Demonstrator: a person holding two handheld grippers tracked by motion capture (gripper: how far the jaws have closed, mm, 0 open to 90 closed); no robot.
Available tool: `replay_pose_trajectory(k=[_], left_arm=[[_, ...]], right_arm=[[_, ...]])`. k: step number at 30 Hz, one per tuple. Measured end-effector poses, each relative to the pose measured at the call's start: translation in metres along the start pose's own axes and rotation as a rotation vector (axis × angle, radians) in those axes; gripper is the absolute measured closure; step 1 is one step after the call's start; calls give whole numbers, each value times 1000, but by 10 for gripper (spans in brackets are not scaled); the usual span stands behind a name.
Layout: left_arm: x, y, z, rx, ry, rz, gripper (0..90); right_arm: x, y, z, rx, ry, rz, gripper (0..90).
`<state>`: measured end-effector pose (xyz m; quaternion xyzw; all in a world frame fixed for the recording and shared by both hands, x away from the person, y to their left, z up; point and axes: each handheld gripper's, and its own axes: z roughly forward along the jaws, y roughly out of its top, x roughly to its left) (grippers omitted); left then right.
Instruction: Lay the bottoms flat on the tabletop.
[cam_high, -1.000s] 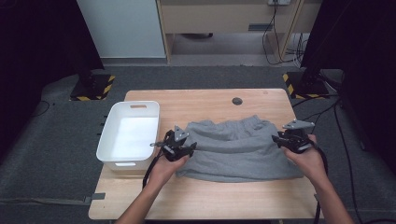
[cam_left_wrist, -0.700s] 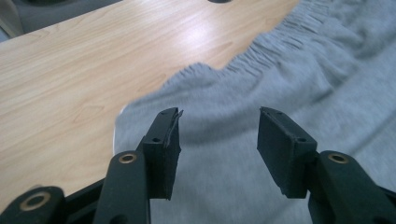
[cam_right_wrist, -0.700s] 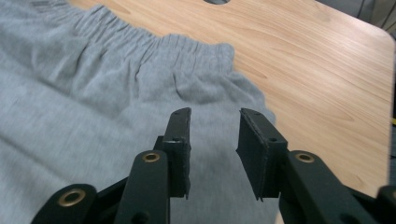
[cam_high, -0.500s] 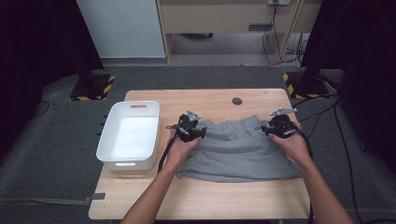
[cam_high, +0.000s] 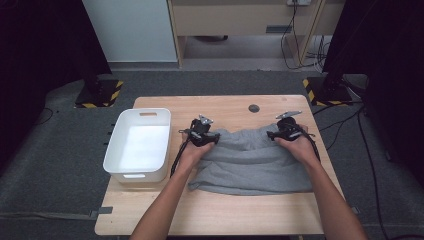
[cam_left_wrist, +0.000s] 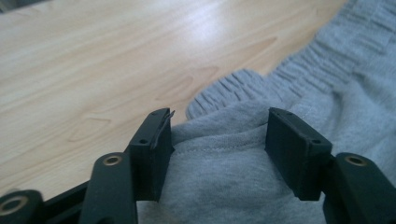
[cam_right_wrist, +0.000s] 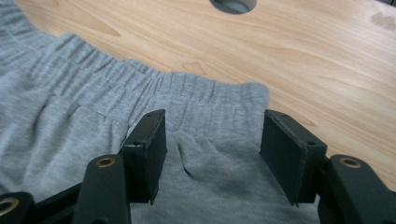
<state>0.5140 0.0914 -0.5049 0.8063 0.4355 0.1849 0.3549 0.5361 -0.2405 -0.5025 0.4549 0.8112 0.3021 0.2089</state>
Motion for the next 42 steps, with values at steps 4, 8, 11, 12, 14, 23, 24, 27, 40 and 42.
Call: replay_pose_trajectory(k=[4, 8, 11, 12, 14, 23, 24, 27, 40, 42], left_arm=[[1, -4, 8, 19, -6, -6, 381], [0, -5, 12, 26, -17, -6, 403], [0, -7, 16, 53, -31, 1, 448], [-1, -7, 17, 57, -33, -7, 462], [-2, -8, 18, 66, -44, -12, 504], [-8, -6, 15, 87, -54, 25, 703], [-9, -6, 15, 87, -46, 37, 712], [-11, -4, 13, 93, -28, 48, 731], [-13, 27, -6, -54, 42, 90, 737], [-12, 31, -7, -67, 53, 91, 737]], right_arm=[[0, -4, 11, 36, -15, -4, 320], [-2, -7, 15, 53, -17, 6, 306], [-3, -8, 16, 69, 8, 21, 403], [-4, -8, 16, 71, 22, 28, 429], [-3, -7, 16, 80, 48, 46, 532], [7, -4, 12, 104, 74, -1, 836], [7, -4, 11, 105, 73, -6, 850], [7, -3, 9, 106, 72, -5, 868], [1, 14, -21, -19, 11, 13, 876], [0, 19, -23, -36, -5, 20, 876]])
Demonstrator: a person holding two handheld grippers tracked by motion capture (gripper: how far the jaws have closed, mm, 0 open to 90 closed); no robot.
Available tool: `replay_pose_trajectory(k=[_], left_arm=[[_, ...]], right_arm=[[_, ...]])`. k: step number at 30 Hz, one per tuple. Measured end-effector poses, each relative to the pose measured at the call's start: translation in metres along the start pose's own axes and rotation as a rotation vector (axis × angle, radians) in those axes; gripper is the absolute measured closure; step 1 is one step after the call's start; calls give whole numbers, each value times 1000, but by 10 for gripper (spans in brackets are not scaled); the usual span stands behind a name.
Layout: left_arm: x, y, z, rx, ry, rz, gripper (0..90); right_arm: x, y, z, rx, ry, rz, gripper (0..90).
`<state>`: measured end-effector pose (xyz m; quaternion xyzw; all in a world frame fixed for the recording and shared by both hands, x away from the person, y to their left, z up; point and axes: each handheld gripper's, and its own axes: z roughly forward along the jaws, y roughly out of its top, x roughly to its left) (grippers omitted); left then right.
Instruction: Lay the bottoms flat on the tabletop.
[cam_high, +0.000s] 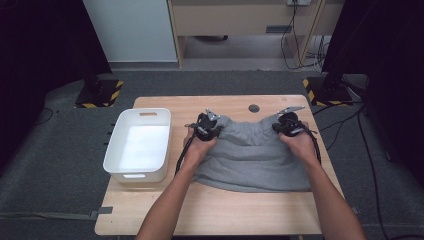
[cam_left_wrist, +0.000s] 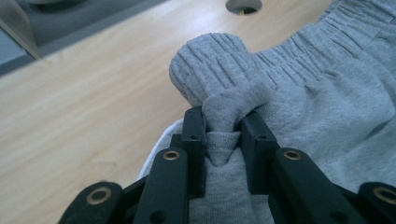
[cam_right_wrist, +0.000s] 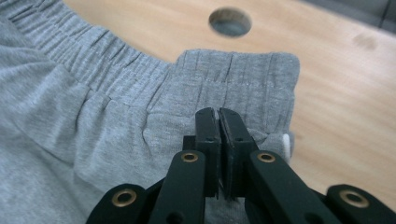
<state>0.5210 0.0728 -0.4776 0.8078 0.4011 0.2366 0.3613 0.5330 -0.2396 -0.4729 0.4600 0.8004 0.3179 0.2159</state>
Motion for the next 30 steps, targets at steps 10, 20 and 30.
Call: replay_pose_trajectory(k=[10, 20, 30], left_arm=[[12, 0, 1, -25, 45, 5, 555], [19, -2, -12, -18, 40, -18, 478], [29, -5, -34, -47, 55, -43, 479]], right_arm=[[4, 6, 11, -48, -102, 27, 582], [13, -4, 4, -18, -32, 24, 477], [38, -8, -7, -41, 51, -13, 424]])
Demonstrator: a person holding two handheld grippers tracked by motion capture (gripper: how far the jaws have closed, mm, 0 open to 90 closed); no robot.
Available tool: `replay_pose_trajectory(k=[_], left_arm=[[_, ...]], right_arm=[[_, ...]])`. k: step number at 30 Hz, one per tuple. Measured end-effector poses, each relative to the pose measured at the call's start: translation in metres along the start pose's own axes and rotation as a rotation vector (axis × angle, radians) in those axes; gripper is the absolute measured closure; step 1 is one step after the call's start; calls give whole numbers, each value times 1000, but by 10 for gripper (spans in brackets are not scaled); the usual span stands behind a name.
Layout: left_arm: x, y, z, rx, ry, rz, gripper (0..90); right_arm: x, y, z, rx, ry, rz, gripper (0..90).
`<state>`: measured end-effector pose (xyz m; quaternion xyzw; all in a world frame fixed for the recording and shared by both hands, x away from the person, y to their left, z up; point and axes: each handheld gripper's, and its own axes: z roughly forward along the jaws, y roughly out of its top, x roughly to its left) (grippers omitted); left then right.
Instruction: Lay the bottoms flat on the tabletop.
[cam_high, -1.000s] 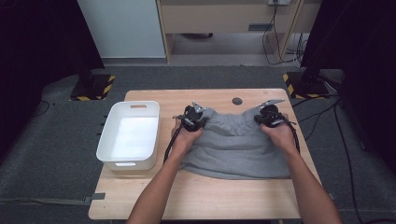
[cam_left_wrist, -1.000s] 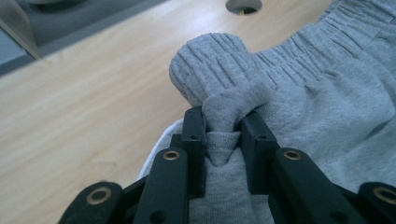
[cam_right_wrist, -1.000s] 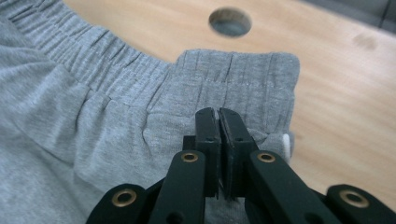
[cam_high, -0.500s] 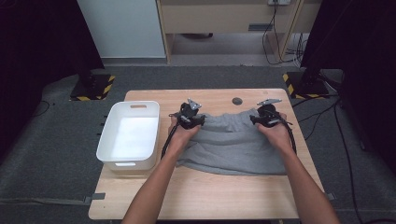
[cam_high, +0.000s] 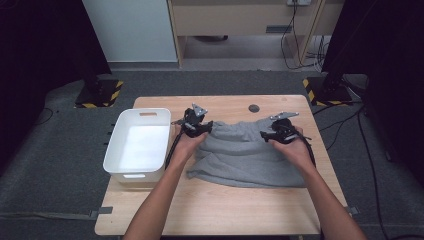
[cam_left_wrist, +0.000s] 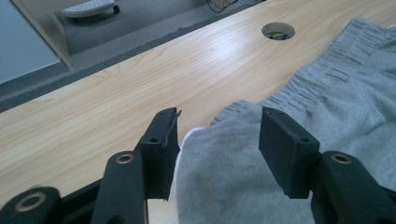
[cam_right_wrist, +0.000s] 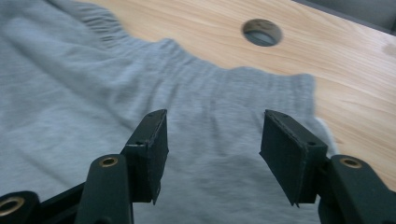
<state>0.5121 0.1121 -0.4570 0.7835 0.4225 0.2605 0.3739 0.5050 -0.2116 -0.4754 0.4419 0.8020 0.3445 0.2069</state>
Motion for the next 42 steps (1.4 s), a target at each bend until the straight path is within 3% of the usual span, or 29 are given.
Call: replay_pose_trajectory(k=[2, 8, 13, 16, 24, 30, 37, 40, 42], left_arm=[[-2, -5, -6, 9, -11, -9, 495], [-16, -26, -24, 35, -43, 27, 512], [-27, -50, -42, 38, -87, 18, 518], [-30, -61, -52, 46, -89, 21, 518], [-44, -94, -85, 24, -115, 48, 509], [-49, -117, -89, 81, -90, 68, 467], [-53, -129, -84, 143, -78, 75, 414], [-52, -132, -79, 173, -75, 57, 441], [-52, -133, -78, 180, -79, 44, 509]], right_arm=[[7, -2, -1, 4, 19, -22, 439], [21, -9, -7, -3, 55, -50, 475], [20, -14, -12, 1, 62, -51, 527], [19, -16, -23, -19, 77, -59, 615], [23, -36, -52, -44, 108, -84, 743], [32, -56, -61, -35, 112, -110, 768], [29, -63, -66, -52, 120, -97, 751], [28, -64, -66, -50, 119, -95, 744], [27, -64, -66, -50, 119, -89, 742]])
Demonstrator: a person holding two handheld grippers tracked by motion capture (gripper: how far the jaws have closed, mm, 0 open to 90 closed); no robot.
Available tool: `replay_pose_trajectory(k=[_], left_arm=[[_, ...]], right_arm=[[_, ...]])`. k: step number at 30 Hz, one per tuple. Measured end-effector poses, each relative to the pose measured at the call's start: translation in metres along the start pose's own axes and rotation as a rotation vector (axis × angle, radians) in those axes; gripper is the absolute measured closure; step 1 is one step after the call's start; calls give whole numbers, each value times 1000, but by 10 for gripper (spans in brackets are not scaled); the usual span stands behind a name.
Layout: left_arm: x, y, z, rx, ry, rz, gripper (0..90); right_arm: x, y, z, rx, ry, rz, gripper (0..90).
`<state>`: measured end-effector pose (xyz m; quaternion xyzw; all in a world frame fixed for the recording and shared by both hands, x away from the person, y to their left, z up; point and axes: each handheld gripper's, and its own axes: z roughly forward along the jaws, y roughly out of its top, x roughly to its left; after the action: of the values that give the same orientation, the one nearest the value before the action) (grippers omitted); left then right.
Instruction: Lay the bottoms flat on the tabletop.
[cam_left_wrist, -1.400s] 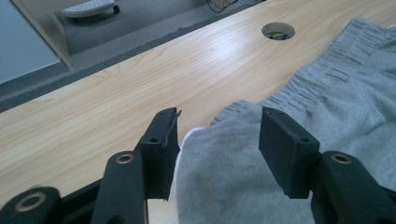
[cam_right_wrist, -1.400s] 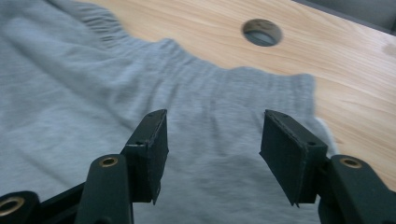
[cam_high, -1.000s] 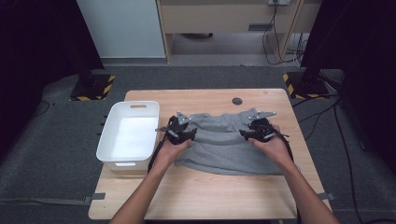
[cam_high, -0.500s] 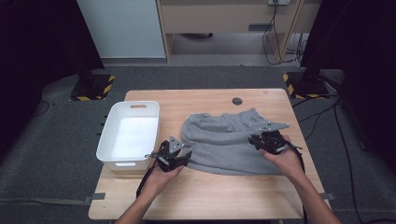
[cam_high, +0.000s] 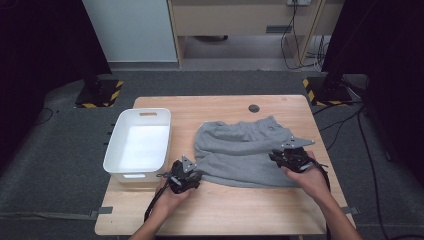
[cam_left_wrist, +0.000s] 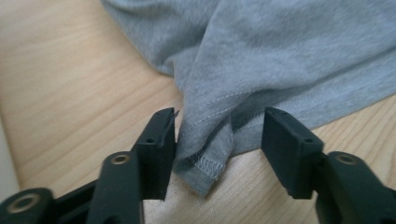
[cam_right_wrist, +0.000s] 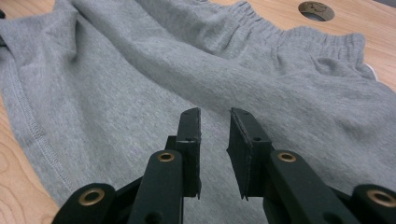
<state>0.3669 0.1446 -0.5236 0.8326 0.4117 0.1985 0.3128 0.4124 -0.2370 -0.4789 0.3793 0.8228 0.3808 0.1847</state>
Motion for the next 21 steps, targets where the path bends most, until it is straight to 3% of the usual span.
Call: replay_pose_trajectory(k=[4, 6, 11, 16, 21], left_arm=[[-3, 1, -6, 30, -27, 28, 743], [-4, 1, -13, 32, -39, 38, 805], [-5, -5, -30, 27, -58, 38, 833], [-1, -9, -43, -3, -42, 19, 834], [-2, -15, -40, 43, -59, 36, 836]], right_arm=[[0, 0, -1, -1, 1, -5, 737], [0, 1, -1, -1, -2, -5, 736], [2, 4, -3, -9, 3, -15, 732], [8, 4, -2, -6, 15, -34, 730], [15, 5, -2, 3, 23, -57, 735]])
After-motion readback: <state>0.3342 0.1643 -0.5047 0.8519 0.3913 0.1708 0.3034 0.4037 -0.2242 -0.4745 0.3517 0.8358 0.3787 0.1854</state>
